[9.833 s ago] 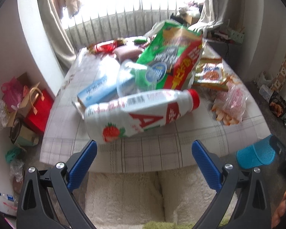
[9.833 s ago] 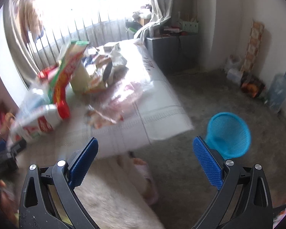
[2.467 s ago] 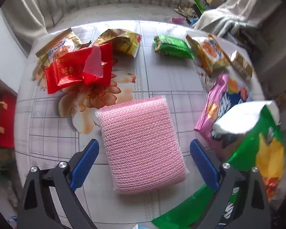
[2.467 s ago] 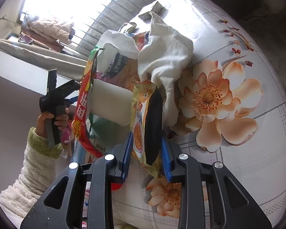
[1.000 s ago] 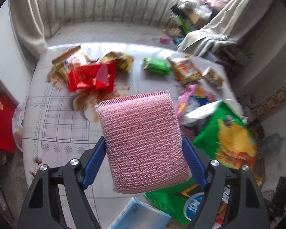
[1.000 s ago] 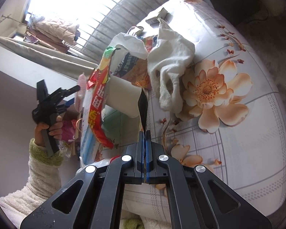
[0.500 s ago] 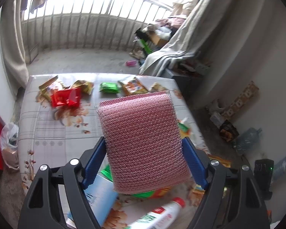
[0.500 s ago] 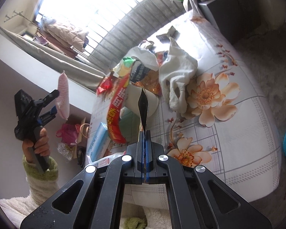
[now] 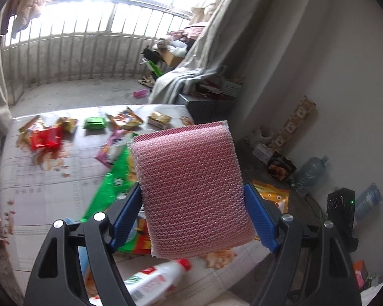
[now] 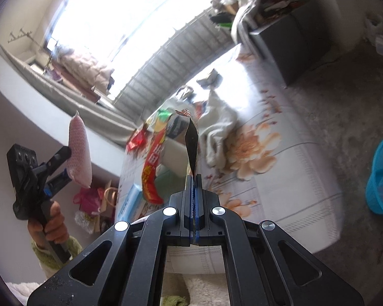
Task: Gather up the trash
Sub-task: 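Lift the sponge with the left gripper while the right gripper carries the packet toward the wastebasket, then open the left gripper over the wastebasket while the right gripper releases the packet into it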
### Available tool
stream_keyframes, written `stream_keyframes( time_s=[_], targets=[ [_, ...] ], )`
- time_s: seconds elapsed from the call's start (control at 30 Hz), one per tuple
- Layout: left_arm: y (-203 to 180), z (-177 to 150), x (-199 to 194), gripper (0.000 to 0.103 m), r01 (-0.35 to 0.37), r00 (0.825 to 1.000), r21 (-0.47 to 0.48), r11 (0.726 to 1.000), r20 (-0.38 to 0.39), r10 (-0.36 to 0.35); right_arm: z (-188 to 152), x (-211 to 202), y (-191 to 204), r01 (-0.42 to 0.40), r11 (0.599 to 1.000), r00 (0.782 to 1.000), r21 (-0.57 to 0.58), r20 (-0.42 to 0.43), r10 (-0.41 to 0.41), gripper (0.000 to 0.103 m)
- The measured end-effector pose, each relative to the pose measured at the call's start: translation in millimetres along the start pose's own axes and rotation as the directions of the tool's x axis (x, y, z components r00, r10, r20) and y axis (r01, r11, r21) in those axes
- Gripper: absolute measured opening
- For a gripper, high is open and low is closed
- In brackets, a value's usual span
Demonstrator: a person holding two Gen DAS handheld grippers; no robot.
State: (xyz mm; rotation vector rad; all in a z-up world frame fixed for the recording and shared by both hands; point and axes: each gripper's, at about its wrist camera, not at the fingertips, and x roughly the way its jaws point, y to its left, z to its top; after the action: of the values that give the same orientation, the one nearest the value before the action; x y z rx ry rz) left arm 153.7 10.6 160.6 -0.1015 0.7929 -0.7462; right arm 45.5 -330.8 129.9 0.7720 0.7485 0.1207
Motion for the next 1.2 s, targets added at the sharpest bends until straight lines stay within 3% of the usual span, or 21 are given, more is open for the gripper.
stream_keyframes(
  time_s=[0.37,0.63,0.93,1.2],
  targets=[
    [-79,-4,50,0.078,0.097,0.994,0.066,0.993,-0.054,-0.094,-7,-67,-49,0.080,0.992,0.984,0.099,0.150,-0.094,0.000],
    [-142,-13,101,0.078,0.151,0.983,0.111,0.982,-0.119,-0.138,-14,-98,-95,0.138,0.974,0.965,0.181,0.195,-0.173,0.000],
    [-215,-40,175,0.078,0.222,0.951,0.162,0.961,-0.252,-0.178,-40,-131,-159,0.182,0.929,0.940,0.323,0.221,-0.261,0.000],
    [-260,-61,231,0.078,0.270,0.914,0.194,0.943,-0.360,-0.187,-57,-140,-215,0.215,0.857,0.920,0.468,0.197,-0.338,0.000]
  ],
)
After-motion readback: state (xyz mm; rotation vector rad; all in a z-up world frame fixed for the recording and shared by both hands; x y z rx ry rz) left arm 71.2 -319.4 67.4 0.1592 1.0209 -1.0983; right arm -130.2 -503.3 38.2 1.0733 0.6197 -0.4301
